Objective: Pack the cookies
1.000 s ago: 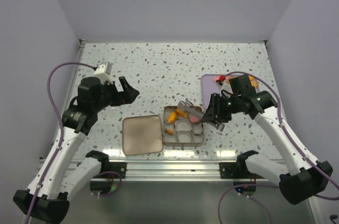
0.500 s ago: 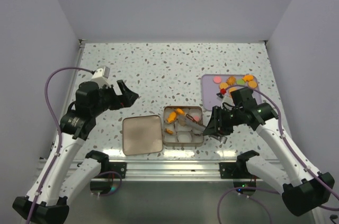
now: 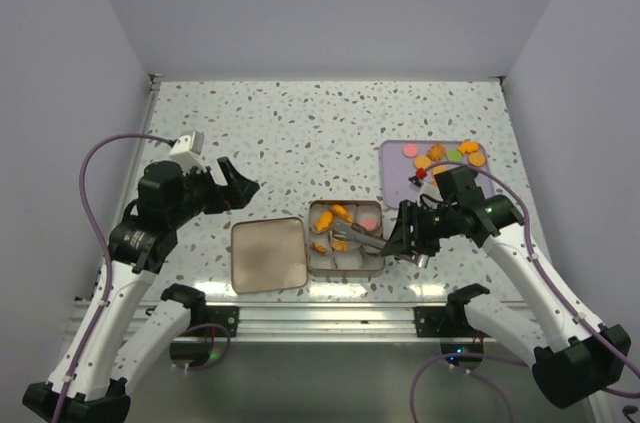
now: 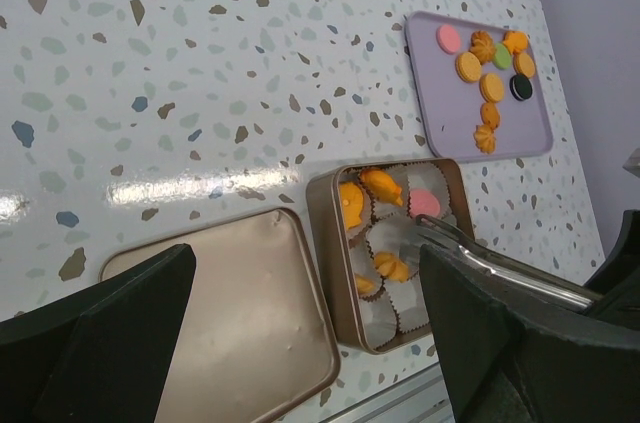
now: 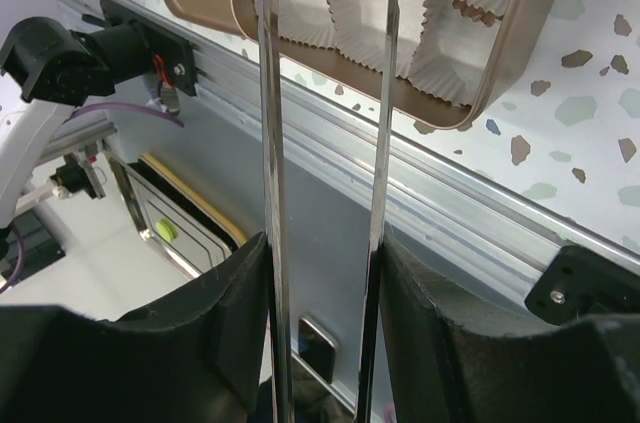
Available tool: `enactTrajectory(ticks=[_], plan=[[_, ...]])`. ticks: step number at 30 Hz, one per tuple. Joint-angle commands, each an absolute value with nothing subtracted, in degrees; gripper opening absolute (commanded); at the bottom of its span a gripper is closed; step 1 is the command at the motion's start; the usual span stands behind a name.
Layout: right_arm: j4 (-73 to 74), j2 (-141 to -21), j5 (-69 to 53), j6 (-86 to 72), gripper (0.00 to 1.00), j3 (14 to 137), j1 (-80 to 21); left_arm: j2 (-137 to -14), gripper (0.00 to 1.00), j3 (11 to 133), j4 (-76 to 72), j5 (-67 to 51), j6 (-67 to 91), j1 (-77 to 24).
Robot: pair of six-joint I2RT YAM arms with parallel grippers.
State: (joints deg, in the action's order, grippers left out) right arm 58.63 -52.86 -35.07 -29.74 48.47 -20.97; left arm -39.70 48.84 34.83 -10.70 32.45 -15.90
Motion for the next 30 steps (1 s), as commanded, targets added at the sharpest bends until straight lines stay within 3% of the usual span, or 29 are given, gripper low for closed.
enactTrajectory(ticks=[1,7,10,15,22,30], plan=[[58.0,-52.6,-34.1,-30.3,0.47,51.1,-21.0,-38.3,1.00,48.5,35.2,-11.1,33.4,-16.2],[60.6,-54.5,-31.2,-30.1,0.45,61.7,-21.0,-37.8,1.00,48.2,35.5,-10.8,33.4,-16.2],[62.8,-56.5,-25.4,-29.1,0.42,69.0,-21.0,-37.8,1.00,48.1,35.4,-10.8,33.3,-16.2],[67.8,-60.3,-12.1,-29.4,0.47,77.5,-21.0,-37.9,1.00,48.1,35.3,-10.5,32.9,-16.2],[77.0,-66.6,8.9,-31.6,0.50,80.9,-20.9,-37.6,1.00,48.9,36.0,-10.2,32.0,-16.2],[77.2,-70.0,18.0,-33.0,0.54,77.3,-20.7,-37.6,1.00,48.8,36.3,-9.8,31.9,-16.2]])
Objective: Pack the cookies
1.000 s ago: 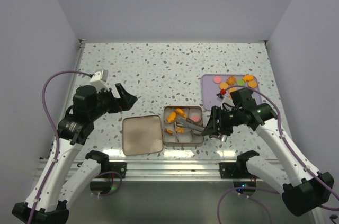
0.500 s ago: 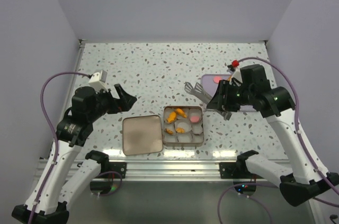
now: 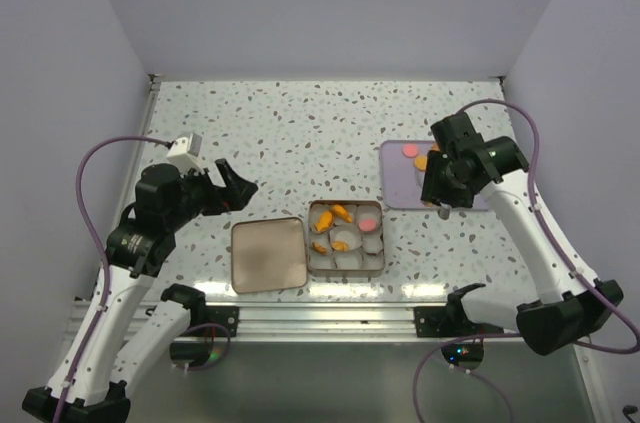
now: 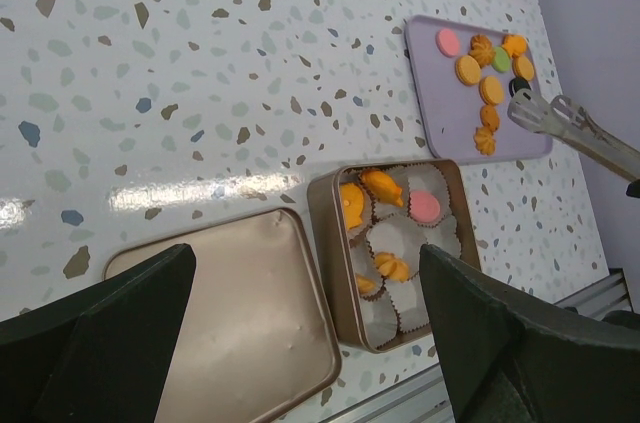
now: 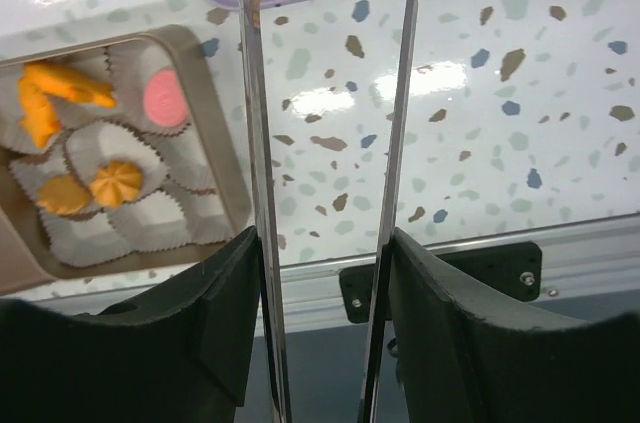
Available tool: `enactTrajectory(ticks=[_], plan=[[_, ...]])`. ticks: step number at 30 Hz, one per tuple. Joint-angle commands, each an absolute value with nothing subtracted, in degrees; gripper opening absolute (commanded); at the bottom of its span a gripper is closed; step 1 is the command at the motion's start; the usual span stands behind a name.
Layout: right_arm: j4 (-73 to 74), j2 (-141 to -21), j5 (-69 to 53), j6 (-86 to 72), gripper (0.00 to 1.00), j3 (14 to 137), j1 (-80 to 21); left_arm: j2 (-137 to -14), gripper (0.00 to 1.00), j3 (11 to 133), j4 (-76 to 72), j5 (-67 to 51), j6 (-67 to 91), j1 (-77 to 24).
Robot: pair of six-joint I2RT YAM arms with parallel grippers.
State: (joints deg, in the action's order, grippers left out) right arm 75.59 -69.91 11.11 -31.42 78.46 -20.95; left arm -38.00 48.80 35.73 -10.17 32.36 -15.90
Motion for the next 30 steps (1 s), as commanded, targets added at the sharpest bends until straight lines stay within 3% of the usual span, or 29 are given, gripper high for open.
enactTrajectory(ticks=[1,12,30], plan=[[76.6,-70.5,18.1,-33.2,0.54,76.7,-20.7,-37.5,1.00,48.7,36.0,-9.8,31.8,-16.2],[69.9,-73.5,13.1,-34.4,0.51,70.3,-18.1,-42.7,1.00,49.9,34.2,-10.1,28.7,-16.2],[68.2,-79.4,3.0,-35.2,0.48,70.2,-14.2,-47.3,1.00,50.5,32.2,-7.6,25.6,-16.2]])
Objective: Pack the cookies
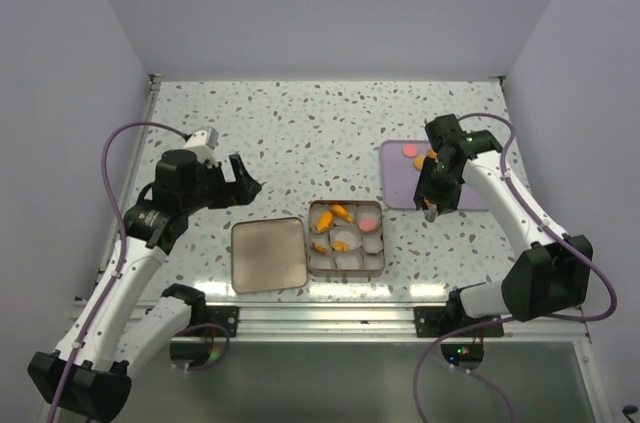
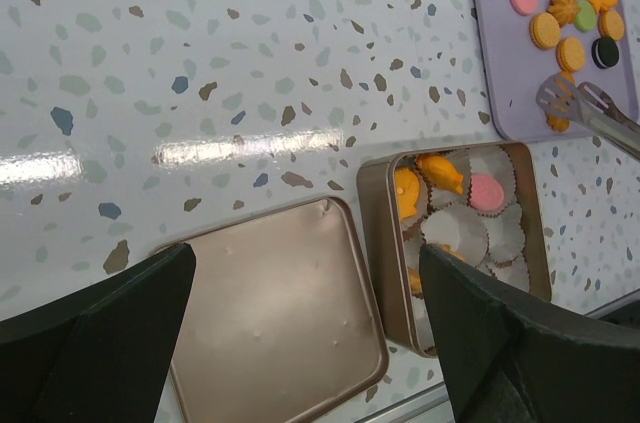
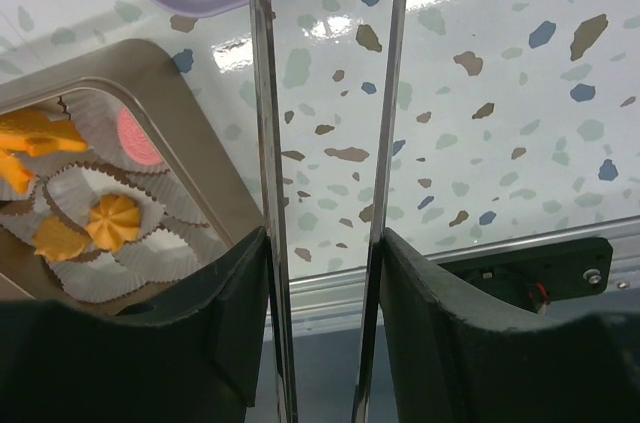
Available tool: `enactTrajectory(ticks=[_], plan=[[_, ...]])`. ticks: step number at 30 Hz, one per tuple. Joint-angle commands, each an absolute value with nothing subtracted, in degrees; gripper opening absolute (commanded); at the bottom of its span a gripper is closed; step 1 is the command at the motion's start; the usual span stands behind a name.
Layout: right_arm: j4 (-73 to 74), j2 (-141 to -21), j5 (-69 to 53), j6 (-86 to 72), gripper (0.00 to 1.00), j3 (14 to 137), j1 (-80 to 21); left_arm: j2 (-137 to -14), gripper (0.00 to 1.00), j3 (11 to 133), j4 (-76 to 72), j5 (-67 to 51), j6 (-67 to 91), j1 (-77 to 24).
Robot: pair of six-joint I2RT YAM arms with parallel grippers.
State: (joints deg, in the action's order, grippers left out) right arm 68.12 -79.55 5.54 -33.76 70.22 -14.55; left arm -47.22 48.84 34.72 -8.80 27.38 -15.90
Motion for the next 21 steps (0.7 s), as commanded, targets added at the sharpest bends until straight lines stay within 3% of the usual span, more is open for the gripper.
enactTrajectory(ticks=[1,21], plan=[[68.6,-79.2,2.9,-35.3,0.48,70.1,-14.2,-47.4,1.00,50.4,32.1,-7.4,25.6,-16.2],[73.5,-73.5,2.4,-36.8,0.49,66.9,-14.0,-47.6,1.00,47.9,29.9,-8.7,25.7,-16.2]])
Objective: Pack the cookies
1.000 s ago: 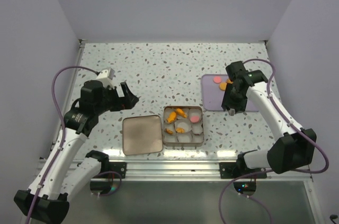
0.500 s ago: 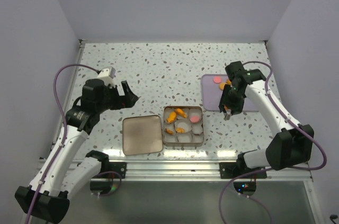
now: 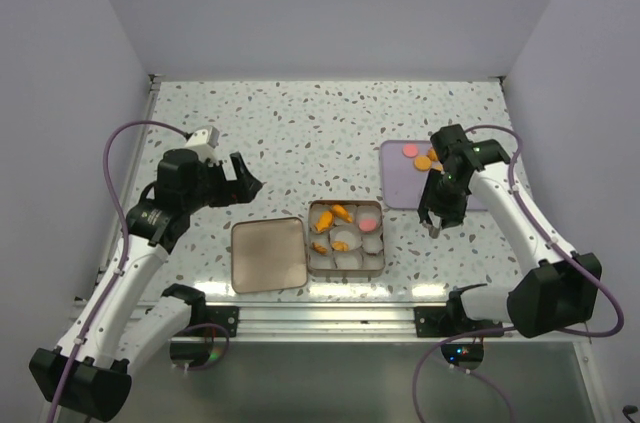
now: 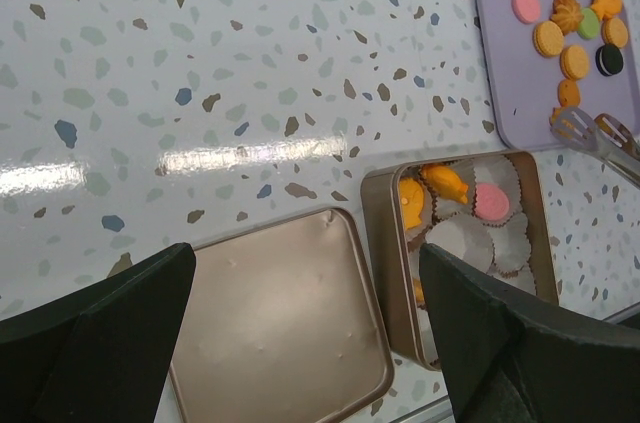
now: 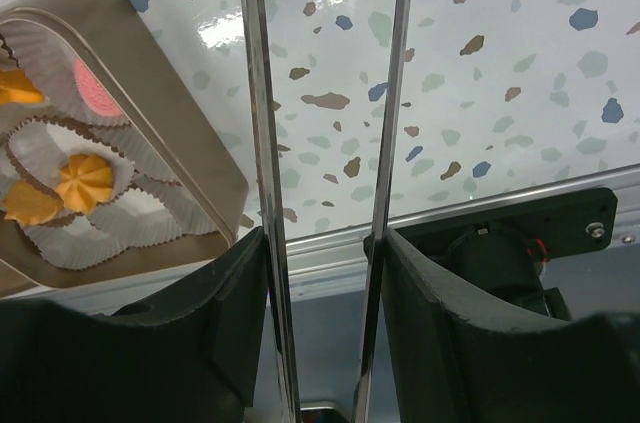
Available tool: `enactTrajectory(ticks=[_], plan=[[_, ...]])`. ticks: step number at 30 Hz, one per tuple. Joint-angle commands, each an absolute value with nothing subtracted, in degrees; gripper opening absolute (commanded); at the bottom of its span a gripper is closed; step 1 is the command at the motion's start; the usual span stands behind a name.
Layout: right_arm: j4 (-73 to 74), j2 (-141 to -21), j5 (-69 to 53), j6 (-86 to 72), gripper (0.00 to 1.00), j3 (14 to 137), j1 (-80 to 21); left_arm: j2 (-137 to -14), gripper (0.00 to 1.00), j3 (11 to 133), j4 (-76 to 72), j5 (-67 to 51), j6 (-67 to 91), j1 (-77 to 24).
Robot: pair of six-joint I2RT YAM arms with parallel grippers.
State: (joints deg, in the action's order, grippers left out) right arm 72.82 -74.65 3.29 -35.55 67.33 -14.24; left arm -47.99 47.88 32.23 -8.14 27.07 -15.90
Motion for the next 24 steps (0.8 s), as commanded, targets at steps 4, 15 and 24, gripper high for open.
enactTrajectory(ticks=[4,15,24], plan=[[72.8,-74.2,2.8,-36.6,0.49,67.4,-13.7,-47.1,1.00,48.2,30.4,-8.5,25.7,-16.1],[71.2,-75.6,-1.0,-36.5,0.42,68.1,-13.0,-44.4,1.00,47.6,32.2,-7.1,26.5,-16.1],[70.5,-75.5,-2.1,-35.6,0.35,68.0,-12.4,-43.7,1.00,47.1,32.2,-7.1,27.1,-16.2]])
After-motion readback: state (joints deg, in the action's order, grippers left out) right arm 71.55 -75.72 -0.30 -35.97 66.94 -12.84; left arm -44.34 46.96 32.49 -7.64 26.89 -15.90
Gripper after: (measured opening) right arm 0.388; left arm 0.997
